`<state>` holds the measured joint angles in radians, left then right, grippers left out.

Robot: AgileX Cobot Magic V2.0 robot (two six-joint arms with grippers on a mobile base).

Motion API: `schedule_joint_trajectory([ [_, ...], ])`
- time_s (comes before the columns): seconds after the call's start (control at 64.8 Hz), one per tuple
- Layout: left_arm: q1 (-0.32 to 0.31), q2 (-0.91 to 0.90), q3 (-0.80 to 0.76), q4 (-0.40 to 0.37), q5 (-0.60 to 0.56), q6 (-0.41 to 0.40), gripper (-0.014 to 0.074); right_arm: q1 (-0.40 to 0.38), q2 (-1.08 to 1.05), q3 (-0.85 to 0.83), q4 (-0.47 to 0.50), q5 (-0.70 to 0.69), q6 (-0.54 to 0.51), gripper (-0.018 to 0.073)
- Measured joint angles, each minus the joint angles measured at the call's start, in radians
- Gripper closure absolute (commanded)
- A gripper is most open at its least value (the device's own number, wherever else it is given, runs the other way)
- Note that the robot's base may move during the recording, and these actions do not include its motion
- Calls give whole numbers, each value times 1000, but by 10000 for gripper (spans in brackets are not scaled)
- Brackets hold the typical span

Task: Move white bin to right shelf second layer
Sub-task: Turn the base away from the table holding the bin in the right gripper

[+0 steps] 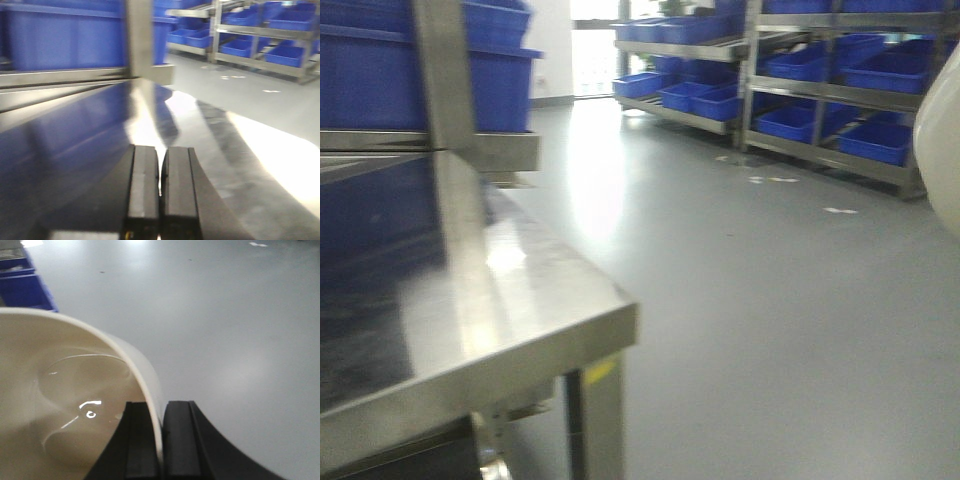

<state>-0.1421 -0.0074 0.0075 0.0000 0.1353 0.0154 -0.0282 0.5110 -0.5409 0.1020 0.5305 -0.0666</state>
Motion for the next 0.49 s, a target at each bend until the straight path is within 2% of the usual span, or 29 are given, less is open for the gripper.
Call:
schedule_joint_trajectory([
  [0.494, 0, 0, 0, 0, 0, 0, 512, 0, 0, 0, 0, 0, 0, 513],
])
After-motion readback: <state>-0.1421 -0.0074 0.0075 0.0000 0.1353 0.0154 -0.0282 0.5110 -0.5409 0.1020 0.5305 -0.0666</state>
